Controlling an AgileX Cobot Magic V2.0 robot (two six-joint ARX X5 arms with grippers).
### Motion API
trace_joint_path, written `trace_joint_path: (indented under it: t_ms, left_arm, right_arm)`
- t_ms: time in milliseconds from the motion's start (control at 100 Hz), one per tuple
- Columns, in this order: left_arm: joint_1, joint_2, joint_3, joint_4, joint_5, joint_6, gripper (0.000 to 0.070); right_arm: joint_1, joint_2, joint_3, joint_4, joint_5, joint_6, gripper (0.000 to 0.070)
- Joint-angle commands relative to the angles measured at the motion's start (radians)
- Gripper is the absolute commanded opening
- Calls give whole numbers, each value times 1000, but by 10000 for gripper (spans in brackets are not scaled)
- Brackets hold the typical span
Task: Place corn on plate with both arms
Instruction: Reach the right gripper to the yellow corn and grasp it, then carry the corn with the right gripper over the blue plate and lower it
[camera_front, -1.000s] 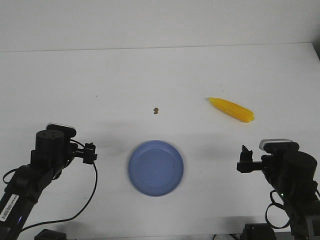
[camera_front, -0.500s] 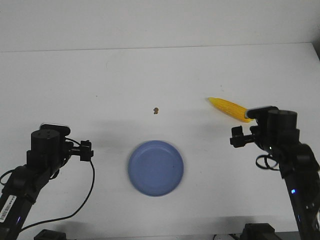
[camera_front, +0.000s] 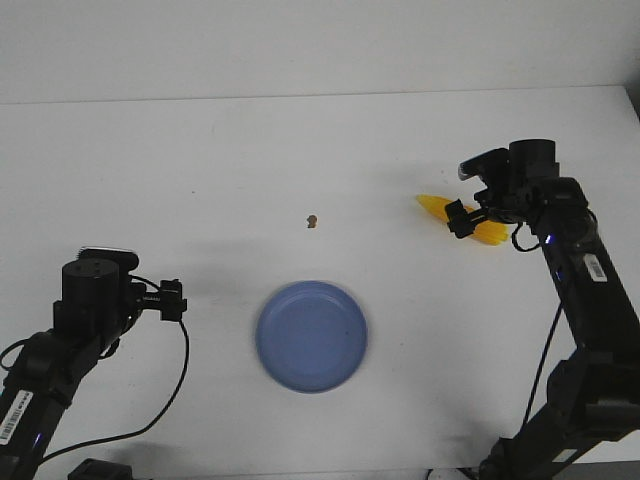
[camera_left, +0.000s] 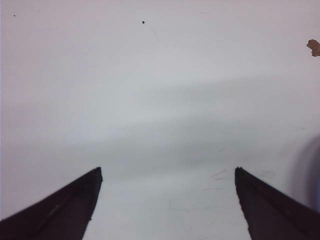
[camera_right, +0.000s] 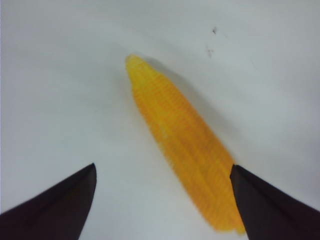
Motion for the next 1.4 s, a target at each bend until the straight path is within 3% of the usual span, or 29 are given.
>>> trace_joint_path:
  t_ms: [0, 100, 710, 920, 1150, 1200, 1310, 1340, 1390]
  left_arm:
    - [0, 6, 14, 5, -3, -8, 545]
    - [0, 6, 14, 6, -2, -19, 544]
    - [0, 6, 14, 8, -3, -19, 544]
    - [0, 6, 14, 8, -3, -19, 544]
    - [0, 6, 14, 8, -3, -19, 545]
    - [0, 6, 14, 9, -2, -19, 544]
    - [0, 6, 14, 8, -3, -19, 544]
    - [0, 6, 14, 8, -3, -19, 545]
    - [0, 6, 14, 8, -3, -19, 544]
  right_arm:
    - [-2, 37, 27, 4, -35, -60, 565]
    - [-10, 63, 27, 12, -92, -86, 565]
    - [-82, 178, 27, 94, -138, -102, 567]
    - [-84, 230, 27, 114, -133, -102, 568]
    - [-84, 284, 26, 117, -72, -87, 559]
    - [-84, 286, 26, 116, -61, -87, 489]
    - [-84, 285, 26, 108, -56, -86, 172]
    - [-84, 285, 26, 101, -57, -85, 134]
    - [-84, 285, 26, 94, -59, -75, 129]
